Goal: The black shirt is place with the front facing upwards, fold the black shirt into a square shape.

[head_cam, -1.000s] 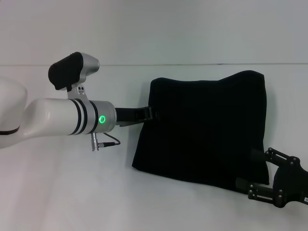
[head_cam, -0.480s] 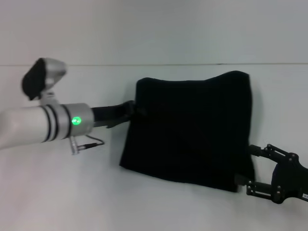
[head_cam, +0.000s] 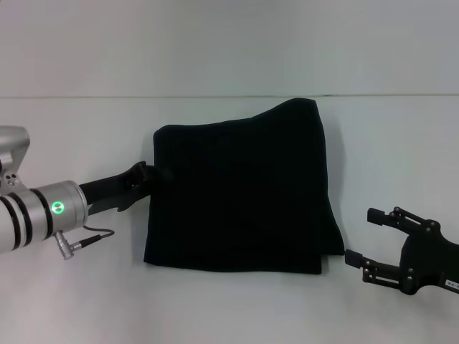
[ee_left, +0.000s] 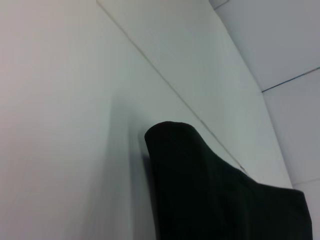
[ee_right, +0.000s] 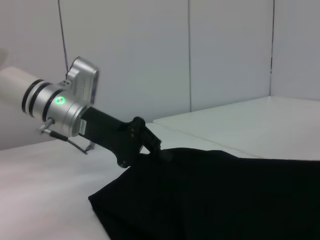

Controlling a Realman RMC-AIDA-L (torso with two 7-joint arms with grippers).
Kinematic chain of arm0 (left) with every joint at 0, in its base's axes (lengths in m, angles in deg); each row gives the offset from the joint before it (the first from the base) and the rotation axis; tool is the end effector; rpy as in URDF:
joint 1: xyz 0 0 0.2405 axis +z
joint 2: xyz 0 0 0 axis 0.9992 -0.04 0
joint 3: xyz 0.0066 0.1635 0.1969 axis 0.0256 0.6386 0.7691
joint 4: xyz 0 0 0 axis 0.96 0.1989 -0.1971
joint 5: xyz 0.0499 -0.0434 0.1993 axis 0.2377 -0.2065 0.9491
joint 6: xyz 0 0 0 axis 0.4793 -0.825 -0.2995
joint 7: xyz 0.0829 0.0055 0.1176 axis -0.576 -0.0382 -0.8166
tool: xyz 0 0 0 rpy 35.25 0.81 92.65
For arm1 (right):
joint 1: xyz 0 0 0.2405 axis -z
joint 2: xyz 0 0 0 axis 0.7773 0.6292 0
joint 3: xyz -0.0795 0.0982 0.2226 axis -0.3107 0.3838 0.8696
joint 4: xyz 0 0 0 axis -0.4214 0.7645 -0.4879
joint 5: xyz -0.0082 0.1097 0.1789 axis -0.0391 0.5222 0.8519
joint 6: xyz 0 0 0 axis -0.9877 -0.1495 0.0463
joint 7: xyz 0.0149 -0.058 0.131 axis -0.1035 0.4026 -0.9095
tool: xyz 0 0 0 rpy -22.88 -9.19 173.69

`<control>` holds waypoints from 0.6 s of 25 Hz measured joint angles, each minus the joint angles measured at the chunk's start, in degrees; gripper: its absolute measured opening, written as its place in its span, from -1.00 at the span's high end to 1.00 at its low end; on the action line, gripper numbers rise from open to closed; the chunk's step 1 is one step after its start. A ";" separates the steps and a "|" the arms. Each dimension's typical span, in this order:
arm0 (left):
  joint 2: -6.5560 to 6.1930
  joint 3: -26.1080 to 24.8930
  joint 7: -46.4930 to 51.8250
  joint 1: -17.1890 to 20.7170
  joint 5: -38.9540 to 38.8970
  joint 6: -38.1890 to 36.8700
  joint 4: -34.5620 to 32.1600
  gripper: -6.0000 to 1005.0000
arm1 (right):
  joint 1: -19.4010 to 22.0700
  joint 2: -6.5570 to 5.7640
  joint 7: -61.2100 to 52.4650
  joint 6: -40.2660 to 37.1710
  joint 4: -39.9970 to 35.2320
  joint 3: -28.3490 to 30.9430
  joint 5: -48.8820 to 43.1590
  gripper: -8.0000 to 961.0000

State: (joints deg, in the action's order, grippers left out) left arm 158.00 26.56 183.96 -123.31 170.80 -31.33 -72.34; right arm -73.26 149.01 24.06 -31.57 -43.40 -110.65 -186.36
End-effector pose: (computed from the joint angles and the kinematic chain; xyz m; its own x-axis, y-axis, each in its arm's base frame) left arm -0.2938 0.3772 -0.0401 -0.1125 0.7764 0.6201 0.9819 -0.0088 0.1893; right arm 0.3185 0.2790 -0.0160 0.8171 -0.1484 -0.5571 -0.4033 -0.8377 -0.3684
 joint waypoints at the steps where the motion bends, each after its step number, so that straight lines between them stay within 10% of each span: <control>1: -0.02 -0.01 -0.02 0.05 0.00 -0.23 0.07 0.76 | -0.10 0.02 0.00 0.03 0.00 0.03 0.00 -0.86; 8: 0.04 -0.86 -8.93 0.08 0.00 -5.87 -1.09 0.76 | -0.45 0.13 0.00 -0.02 0.15 0.87 0.00 -0.86; 15: -0.17 -1.75 -27.20 3.71 0.83 -19.83 -9.91 0.15 | -0.48 0.14 0.06 -0.52 0.53 2.47 0.00 -0.86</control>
State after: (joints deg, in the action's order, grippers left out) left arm 157.82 24.81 156.76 -119.60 171.63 -51.17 -82.25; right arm -73.74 149.15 24.12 -32.09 -42.87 -108.18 -186.36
